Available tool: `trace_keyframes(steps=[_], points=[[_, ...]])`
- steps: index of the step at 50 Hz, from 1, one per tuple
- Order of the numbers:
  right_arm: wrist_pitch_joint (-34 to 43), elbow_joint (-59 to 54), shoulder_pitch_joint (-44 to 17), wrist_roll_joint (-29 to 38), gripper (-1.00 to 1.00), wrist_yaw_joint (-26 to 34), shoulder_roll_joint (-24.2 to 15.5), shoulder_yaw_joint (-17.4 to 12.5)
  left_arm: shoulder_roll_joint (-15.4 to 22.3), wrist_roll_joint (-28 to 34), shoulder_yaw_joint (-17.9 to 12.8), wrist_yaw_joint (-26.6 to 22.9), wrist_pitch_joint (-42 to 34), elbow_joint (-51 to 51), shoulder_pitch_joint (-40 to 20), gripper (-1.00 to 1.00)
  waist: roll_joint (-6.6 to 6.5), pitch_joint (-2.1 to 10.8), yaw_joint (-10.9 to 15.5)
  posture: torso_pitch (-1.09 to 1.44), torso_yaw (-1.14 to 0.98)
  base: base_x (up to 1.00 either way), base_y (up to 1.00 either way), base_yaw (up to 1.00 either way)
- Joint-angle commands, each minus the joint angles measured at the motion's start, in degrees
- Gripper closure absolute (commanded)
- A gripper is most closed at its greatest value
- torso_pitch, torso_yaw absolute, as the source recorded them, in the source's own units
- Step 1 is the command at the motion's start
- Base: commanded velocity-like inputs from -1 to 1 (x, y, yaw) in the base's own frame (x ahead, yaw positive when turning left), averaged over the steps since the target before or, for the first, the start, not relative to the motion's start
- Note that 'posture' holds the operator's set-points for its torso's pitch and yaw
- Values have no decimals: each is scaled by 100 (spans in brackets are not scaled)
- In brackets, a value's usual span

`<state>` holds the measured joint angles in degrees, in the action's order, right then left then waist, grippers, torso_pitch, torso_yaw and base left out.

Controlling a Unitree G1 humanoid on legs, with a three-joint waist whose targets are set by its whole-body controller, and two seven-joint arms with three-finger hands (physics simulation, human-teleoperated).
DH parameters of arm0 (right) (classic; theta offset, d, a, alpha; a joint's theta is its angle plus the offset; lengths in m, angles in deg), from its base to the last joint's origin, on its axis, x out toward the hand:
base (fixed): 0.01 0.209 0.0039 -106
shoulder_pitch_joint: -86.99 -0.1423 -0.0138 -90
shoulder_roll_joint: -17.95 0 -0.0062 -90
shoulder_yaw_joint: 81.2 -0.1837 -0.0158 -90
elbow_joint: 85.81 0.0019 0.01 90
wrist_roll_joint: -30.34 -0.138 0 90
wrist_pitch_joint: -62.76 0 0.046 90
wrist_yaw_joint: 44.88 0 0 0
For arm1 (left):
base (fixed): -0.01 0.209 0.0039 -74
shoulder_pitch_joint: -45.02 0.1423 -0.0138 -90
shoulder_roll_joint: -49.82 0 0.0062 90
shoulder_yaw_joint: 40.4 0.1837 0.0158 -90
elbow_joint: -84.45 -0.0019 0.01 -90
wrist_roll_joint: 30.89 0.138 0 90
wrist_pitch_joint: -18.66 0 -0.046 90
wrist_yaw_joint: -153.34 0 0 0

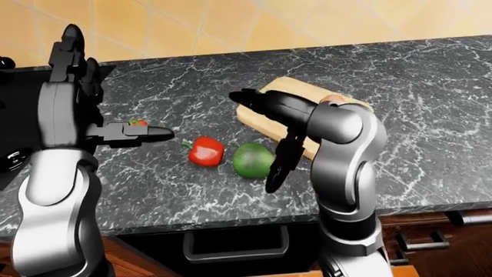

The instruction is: Place the avocado, onion, tomato and bell pepper on the cutting board.

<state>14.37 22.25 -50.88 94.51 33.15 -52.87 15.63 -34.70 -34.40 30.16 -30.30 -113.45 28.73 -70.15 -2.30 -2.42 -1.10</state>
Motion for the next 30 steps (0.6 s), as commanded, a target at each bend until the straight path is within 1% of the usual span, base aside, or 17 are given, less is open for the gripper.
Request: trace_keyframes(steps=[1,2,4,6,7,8,11,15,16,20,23,27,30], points=[[-41,199,-126,50,-73,-39,28,8,73,20,-54,24,157,157,-126,-100,-29,143,0,0,0,0,0,0],[-45,207,-108,57,-73,-36,36,11,70,21,-54,26,152,159,-127,-100,-29,144,-1,0,0,0,0,0],[-50,244,-22,63,-51,-11,79,40,59,25,-51,29,154,166,-118,-100,-30,146,-1,0,0,0,0,0],[-64,236,25,66,-40,-25,107,49,52,29,-44,28,159,165,-115,-100,-31,147,-1,0,0,0,0,0],[-82,244,82,59,-31,-42,126,65,52,43,-31,27,174,161,-108,-100,-32,149,-2,0,0,0,0,0],[-81,249,97,58,-31,-51,139,64,45,36,-35,20,166,168,-107,-100,-32,151,-2,0,0,0,0,0],[-87,273,184,53,-15,-38,143,69,45,42,-49,12,180,156,-97,-100,-32,157,-1,0,0,0,0,0],[-62,302,203,74,-2,17,148,82,35,55,-35,5,198,154,-90,-100,-33,162,0,0,0,0,0,0],[-57,315,210,85,5,37,148,85,37,64,-36,9,200,146,-91,-100,-34,164,1,0,0,0,0,0],[-68,327,265,94,13,56,157,90,49,68,-34,-6,191,142,-112,-100,-31,163,5,0,0,0,0,0],[-83,340,314,104,15,70,162,106,68,60,-47,-11,174,130,-141,-100,-28,174,4,0,0,0,0,0],[-61,324,221,128,19,119,153,77,85,41,-38,-3,111,149,-204,-100,-28,179,5,0,0,0,0,0],[-32,358,152,175,27,181,138,64,104,41,-26,5,78,147,-255,-100,-28,177,5,0,0,0,0,0]])
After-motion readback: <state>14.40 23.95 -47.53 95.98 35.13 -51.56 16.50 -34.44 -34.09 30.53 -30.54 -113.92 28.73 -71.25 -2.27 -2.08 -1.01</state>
